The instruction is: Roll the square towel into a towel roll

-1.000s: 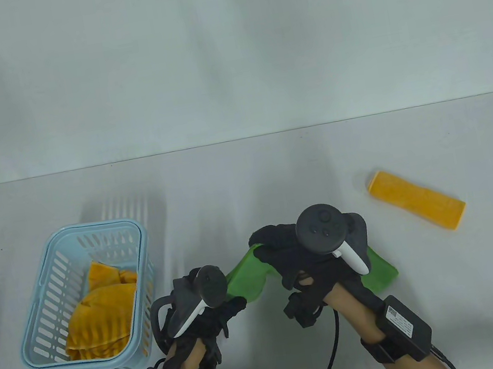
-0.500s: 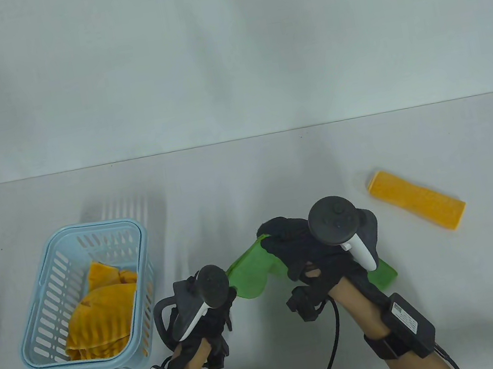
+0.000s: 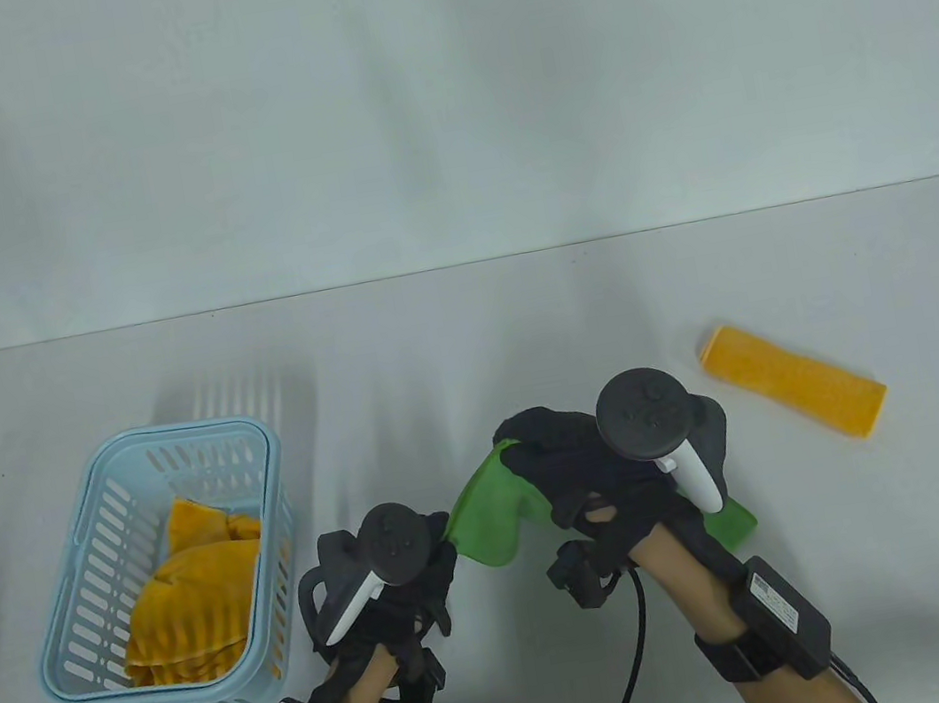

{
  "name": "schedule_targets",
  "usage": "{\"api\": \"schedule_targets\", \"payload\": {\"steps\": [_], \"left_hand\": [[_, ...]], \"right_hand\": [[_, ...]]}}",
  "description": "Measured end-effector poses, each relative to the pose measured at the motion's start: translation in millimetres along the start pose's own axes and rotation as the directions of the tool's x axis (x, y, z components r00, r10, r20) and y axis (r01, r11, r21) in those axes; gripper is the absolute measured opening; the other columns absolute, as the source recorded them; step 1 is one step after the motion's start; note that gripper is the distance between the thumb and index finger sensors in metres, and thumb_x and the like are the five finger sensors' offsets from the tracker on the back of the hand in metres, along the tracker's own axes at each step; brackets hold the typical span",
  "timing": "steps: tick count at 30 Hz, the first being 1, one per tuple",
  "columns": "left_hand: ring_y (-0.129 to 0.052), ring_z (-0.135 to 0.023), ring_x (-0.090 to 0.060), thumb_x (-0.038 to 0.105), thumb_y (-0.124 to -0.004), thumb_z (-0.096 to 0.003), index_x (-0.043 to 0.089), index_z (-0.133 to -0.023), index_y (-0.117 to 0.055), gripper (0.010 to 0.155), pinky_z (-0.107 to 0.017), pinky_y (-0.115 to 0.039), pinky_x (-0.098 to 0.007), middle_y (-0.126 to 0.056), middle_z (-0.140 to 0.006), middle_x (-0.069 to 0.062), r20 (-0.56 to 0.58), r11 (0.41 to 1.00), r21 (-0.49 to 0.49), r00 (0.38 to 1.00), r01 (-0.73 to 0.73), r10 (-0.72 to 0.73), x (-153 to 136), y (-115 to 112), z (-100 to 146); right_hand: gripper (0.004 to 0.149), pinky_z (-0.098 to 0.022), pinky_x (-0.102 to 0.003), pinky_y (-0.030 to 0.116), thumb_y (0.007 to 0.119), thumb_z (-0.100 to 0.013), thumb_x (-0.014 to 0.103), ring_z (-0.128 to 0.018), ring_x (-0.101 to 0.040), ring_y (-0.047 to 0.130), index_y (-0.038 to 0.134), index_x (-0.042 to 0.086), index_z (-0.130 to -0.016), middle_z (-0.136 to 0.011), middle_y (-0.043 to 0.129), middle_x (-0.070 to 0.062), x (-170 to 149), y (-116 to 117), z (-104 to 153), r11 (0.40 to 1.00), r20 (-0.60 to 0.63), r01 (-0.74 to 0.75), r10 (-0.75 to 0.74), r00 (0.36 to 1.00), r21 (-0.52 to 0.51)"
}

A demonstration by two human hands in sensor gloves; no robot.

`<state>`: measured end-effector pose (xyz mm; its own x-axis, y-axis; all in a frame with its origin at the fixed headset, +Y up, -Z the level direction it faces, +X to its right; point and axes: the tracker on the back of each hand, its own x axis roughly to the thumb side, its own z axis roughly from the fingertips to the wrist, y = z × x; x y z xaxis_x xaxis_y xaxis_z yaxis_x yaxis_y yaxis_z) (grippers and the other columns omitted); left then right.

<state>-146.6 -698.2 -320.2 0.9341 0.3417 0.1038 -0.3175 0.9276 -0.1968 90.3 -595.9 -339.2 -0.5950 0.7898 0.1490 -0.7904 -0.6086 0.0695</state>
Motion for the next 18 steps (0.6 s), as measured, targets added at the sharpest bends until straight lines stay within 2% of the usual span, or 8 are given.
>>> {"api": "schedule_targets", "payload": {"steps": [3,7,9,11,18], "left_hand": [[-0.083,-0.097,-0.027,0.067,-0.070,-0.0334,0.034,-0.096,-0.072,0.071,-0.074,-0.065,-0.056,-0.078,-0.103,0.006,-0.007,0.999,0.026,0.999,0.047,-0.047,3.8,-3.1,-0.5],[-0.085,-0.093,-0.023,0.070,-0.075,-0.0274,0.036,-0.083,-0.072,0.065,-0.073,-0.067,-0.054,-0.079,-0.093,0.011,-0.046,0.987,0.081,0.990,0.136,-0.132,8.8,-7.6,-4.8],[-0.088,-0.090,-0.022,0.067,-0.077,-0.0288,0.037,-0.076,-0.074,0.056,-0.072,-0.068,-0.054,-0.082,-0.088,0.013,-0.058,0.984,0.096,0.987,0.152,-0.147,10.9,-9.8,-5.0],[-0.092,-0.087,-0.021,0.057,-0.081,-0.0344,0.037,-0.073,-0.077,0.044,-0.072,-0.069,-0.053,-0.085,-0.084,0.013,-0.052,0.983,0.100,0.987,0.156,-0.151,12.7,-10.1,-4.4],[-0.098,-0.084,-0.022,0.045,-0.080,-0.0397,0.034,-0.077,-0.089,0.040,-0.070,-0.071,-0.053,-0.096,-0.084,0.009,-0.038,0.989,0.122,0.996,0.084,-0.080,11.5,1.4,0.8]], "right_hand": [[0.040,-0.047,-0.049,0.079,0.083,-0.034,0.043,-0.045,-0.021,0.097,0.087,0.031,-0.072,-0.050,0.098,0.003,0.9,0.9,-0.3,1.000,0.005,0.006,-0.006,1.000,0.006],[0.040,-0.047,-0.049,0.079,0.083,-0.034,0.043,-0.044,-0.021,0.097,0.087,0.031,-0.072,-0.050,0.098,0.003,2.2,2.9,0.3,1.000,0.007,0.013,-0.013,1.000,0.015],[0.040,-0.047,-0.049,0.079,0.083,-0.034,0.043,-0.044,-0.021,0.097,0.087,0.031,-0.072,-0.050,0.098,0.003,2.5,3.4,0.4,1.000,0.007,0.021,-0.021,1.000,0.020],[0.040,-0.047,-0.049,0.079,0.083,-0.034,0.043,-0.044,-0.021,0.097,0.087,0.031,-0.072,-0.050,0.098,0.003,2.0,2.4,0.4,1.000,0.004,0.024,-0.024,1.000,0.016],[0.039,-0.048,-0.050,0.078,0.083,-0.034,0.043,-0.046,-0.022,0.097,0.087,0.032,-0.072,-0.051,0.098,0.002,-7.6,-7.7,-1.3,0.998,-0.031,0.063,-0.064,0.997,-0.021]]}}
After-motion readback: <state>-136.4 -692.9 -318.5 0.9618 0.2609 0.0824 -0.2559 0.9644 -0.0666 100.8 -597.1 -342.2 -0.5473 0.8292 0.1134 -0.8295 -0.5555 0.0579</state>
